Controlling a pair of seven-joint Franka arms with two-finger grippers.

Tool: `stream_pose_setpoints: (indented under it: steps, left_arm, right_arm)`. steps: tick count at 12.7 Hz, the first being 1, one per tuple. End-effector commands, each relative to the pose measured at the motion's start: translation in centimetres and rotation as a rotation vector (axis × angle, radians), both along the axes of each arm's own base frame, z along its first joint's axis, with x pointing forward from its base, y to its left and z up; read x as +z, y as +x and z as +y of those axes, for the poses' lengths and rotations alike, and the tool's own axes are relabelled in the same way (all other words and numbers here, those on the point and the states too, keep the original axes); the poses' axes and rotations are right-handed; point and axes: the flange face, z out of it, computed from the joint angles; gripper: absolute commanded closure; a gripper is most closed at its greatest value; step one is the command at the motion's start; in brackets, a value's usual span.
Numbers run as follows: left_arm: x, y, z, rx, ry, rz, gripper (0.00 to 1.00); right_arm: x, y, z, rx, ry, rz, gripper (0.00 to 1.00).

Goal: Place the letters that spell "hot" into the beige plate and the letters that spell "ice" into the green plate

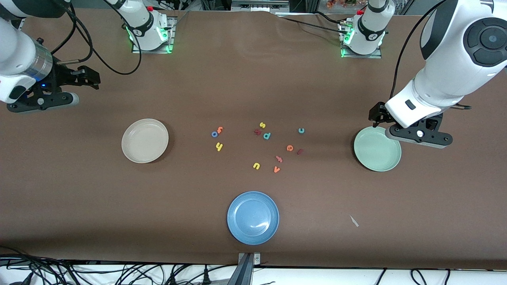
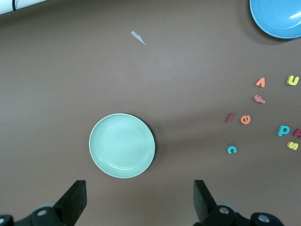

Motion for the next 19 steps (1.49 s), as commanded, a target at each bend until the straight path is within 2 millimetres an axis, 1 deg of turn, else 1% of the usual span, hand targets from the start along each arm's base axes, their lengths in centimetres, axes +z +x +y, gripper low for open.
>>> stream_pose_setpoints:
  steps: [1, 4, 7, 12, 15, 16, 18, 19]
  left_arm:
    - [0.7, -0.3, 0.0, 0.004, 0.019, -0.005, 0.00]
    - [0.7, -0.3, 0.0, 0.004, 0.019, -0.005, 0.00]
    - [0.7, -0.3, -0.1, 0.002, 0.019, -0.005, 0.00]
    - [0.8, -0.3, -0.2, 0.001, 0.018, -0.005, 0.00]
    - [0.7, -0.3, -0.1, 0.002, 0.019, -0.005, 0.00]
    - [0.7, -0.3, 0.0, 0.007, 0.018, -0.005, 0.00]
    - [0.8, -0.4, -0.1, 0.016, 0.016, -0.007, 0.00]
    - [0.7, -0.2, 0.4, 0.028, -0.019, 0.006, 0.00]
  right_arm:
    - [1.2, 0.0, -0.2, -0.007, 0.035, -0.015, 0.00]
    - [1.2, 0.1, -1.4, -0.016, 0.038, -0.009, 0.00]
    - [1.2, 0.1, -1.5, -0.020, 0.042, -0.011, 0.00]
    - [1.3, 0.1, -3.1, -0.055, 0.066, -0.006, 0.00]
    - [1.2, 0.1, -2.9, 0.021, 0.118, 0.005, 0.00]
    - [1.5, -0.1, -3.3, 0.006, 0.119, 0.002, 0.00]
    - [2.0, -0.4, -3.4, 0.002, 0.119, -0.007, 0.00]
    - [2.2, -0.4, -3.8, -0.004, 0.118, -0.009, 0.00]
